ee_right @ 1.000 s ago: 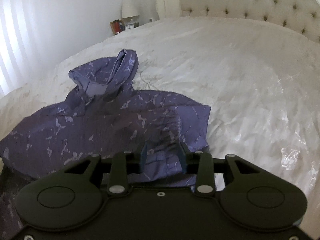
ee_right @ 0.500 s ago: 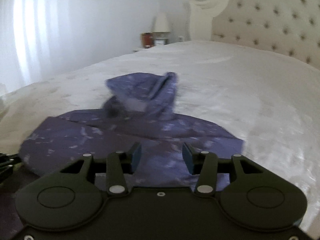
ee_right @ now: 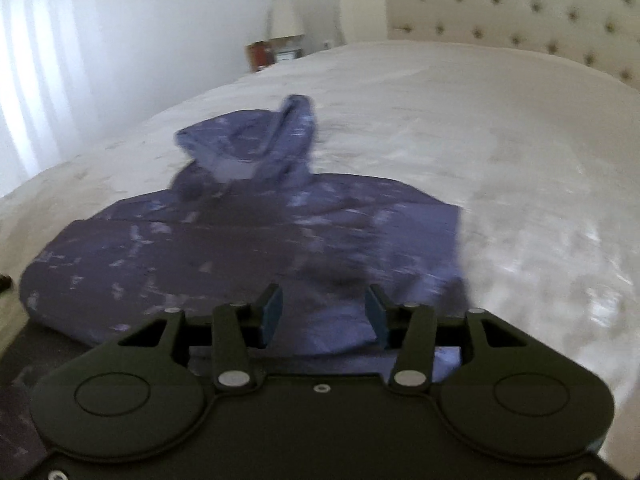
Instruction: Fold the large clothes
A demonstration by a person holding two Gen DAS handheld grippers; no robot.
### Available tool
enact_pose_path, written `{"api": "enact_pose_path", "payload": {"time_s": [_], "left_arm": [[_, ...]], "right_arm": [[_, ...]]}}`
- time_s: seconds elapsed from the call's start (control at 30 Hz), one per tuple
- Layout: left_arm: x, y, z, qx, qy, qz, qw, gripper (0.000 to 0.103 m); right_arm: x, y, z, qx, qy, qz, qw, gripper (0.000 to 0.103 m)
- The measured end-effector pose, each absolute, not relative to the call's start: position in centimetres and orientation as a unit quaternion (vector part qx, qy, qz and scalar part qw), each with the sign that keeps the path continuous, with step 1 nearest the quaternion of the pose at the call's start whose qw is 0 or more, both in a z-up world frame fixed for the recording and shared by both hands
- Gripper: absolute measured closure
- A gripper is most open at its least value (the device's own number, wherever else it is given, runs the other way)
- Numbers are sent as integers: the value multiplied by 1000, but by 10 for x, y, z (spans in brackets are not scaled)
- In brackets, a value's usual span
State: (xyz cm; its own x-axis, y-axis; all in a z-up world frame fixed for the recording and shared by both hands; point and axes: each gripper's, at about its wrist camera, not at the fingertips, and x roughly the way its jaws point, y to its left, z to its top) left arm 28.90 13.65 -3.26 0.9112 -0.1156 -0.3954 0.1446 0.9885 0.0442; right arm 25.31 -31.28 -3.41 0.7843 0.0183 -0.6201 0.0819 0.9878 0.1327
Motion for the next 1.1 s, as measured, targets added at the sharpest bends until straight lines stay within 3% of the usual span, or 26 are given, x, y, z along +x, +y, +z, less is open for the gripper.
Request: {"api": "enact_pose_path", "payload": {"time_s": [0.13, 0.3, 0.43, 0.57, 0.6, 0.63, 0.67, 0.73, 0.9, 1.0, 1.1], "left_arm": [[296, 115, -20, 50, 197, -115, 972, 43], [322, 101, -49, 54, 257, -128, 956, 42], [342, 121, -77, -26, 328, -125, 936, 29], [342, 135, -80, -65, 335, -131, 931, 26], [340, 134, -80, -59, 332, -129, 932, 26], [339, 133, -80, -57, 331, -126, 934, 26], [338, 133, -81, -56, 329, -125, 934, 26], [336, 130, -75, -52, 321, -121, 938, 26], [325, 123, -52, -11, 250, -83, 965, 27], [340, 120, -57, 10, 283, -62, 957, 25], [351, 129, -71, -25, 315, -37, 948, 17]], "right_arm": [[248, -333, -39, 96, 326, -38, 940, 42], [258, -342, -46, 120, 327, -30, 937, 36], [271, -340, -53, 122, 335, -13, 934, 36], [284, -338, -63, 143, 346, 1, 927, 35], [286, -338, -65, 148, 347, 3, 926, 38], [288, -338, -67, 150, 349, 4, 925, 52], [288, -336, -68, 139, 349, -12, 927, 74], [285, -334, -65, 114, 343, -23, 932, 77], [279, -338, -61, 83, 329, -32, 940, 76], [279, -342, -70, 90, 334, -35, 938, 70], [277, -345, -72, 102, 328, -35, 939, 56]]}}
